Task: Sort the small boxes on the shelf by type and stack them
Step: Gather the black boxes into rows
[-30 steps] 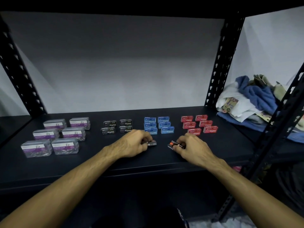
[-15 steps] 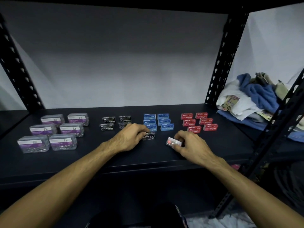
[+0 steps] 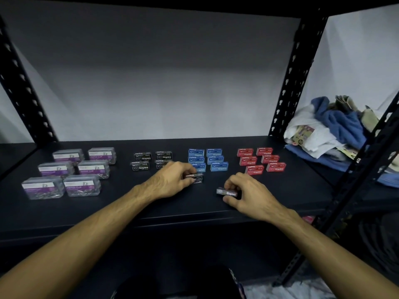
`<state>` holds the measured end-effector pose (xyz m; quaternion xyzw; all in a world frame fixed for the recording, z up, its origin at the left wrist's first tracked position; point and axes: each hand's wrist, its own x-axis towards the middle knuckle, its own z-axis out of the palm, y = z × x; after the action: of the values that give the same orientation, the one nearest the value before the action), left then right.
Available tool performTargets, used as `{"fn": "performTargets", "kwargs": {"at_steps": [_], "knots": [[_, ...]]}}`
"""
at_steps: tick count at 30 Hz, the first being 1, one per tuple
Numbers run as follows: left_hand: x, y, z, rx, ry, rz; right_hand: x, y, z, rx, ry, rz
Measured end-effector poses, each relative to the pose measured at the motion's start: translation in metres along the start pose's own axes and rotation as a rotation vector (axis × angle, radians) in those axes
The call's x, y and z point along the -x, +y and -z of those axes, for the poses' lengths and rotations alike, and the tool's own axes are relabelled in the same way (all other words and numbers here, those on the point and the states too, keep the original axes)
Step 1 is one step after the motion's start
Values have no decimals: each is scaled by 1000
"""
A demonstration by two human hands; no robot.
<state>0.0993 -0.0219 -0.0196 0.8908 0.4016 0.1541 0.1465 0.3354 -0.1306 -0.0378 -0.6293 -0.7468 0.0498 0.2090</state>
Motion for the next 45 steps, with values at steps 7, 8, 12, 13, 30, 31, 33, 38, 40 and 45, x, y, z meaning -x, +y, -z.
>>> {"fn": "performTargets", "kwargs": {"at_steps": [7,8,12,13,30,31,33,38,40,45], "knots": [[-2,1,-1,-12,7,-10,3,2,2,-7,-11,27],[-2,1,-1,-14,6,-11,4,2,2,-11,-14,28],[-5,1,-1,-19,-4,-10,3,3,5,-39,-34,12],[-6,1,-1,-19,-8,-9,3,4,6,-47,-39,6],[2,-16,3,233,36,36,-11,-6,6,-43,-104,30],[3,-17,5,248,43,40,-11,-8,6,-54,-99,34],[7,-19,8,266,49,42,-13,-12,6,-72,-94,35],[14,-26,16,161,8,32,-14,-21,4,-58,-119,39],[15,-26,20,145,-25,40,-15,-22,3,-53,-126,40],[19,-31,25,167,20,58,-21,-27,1,-46,-142,55]]}}
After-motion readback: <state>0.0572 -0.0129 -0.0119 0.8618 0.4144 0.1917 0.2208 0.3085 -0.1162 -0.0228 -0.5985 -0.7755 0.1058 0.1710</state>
